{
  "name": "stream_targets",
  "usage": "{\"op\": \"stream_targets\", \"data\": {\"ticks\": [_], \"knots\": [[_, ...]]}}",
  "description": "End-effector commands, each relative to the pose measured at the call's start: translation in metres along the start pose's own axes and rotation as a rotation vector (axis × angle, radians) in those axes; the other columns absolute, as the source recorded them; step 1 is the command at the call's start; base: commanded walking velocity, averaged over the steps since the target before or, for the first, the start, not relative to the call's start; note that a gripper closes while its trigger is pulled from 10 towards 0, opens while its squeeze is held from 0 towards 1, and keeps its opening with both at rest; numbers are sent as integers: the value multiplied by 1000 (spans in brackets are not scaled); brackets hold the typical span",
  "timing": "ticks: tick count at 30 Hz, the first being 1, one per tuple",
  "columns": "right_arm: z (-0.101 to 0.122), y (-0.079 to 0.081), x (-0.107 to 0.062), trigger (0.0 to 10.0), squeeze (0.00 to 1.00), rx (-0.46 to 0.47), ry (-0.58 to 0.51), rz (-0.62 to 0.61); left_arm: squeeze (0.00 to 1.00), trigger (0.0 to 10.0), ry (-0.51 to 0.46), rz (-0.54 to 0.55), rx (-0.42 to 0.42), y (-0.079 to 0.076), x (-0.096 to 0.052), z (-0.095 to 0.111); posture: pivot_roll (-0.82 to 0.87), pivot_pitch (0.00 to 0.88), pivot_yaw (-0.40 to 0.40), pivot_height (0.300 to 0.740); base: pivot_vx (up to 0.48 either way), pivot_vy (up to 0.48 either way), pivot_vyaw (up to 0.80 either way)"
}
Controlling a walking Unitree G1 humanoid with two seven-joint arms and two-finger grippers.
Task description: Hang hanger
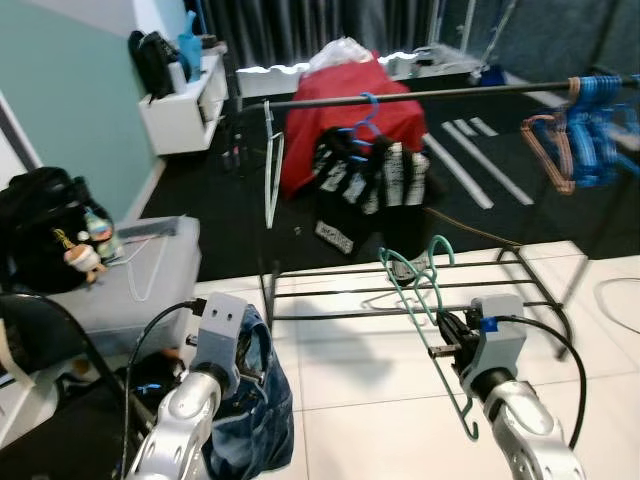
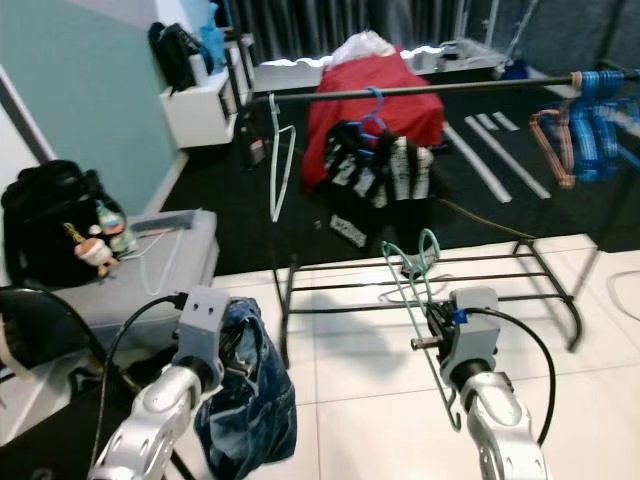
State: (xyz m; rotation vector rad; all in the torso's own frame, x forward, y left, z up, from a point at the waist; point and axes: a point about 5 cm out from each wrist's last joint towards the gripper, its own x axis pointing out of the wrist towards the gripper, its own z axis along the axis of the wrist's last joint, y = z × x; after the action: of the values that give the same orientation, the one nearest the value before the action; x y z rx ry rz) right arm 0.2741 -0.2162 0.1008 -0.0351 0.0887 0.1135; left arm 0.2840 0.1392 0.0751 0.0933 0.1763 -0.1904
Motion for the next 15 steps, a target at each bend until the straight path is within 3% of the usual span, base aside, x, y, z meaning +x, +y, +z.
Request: {"op": "stream_targets", "data": {"ticks": [1,15], "knots": [[-10,0,-4,10000,0,17,29,-13,0,10000,-14,-8,18,0,2,3,-168,0,56,740,-480,0,0],[-10,0,-1,10000,0,5,24,-4,0,10000,-26,-32,77,-6,6,4,-161,0,50,740,-480,0,0]]}}
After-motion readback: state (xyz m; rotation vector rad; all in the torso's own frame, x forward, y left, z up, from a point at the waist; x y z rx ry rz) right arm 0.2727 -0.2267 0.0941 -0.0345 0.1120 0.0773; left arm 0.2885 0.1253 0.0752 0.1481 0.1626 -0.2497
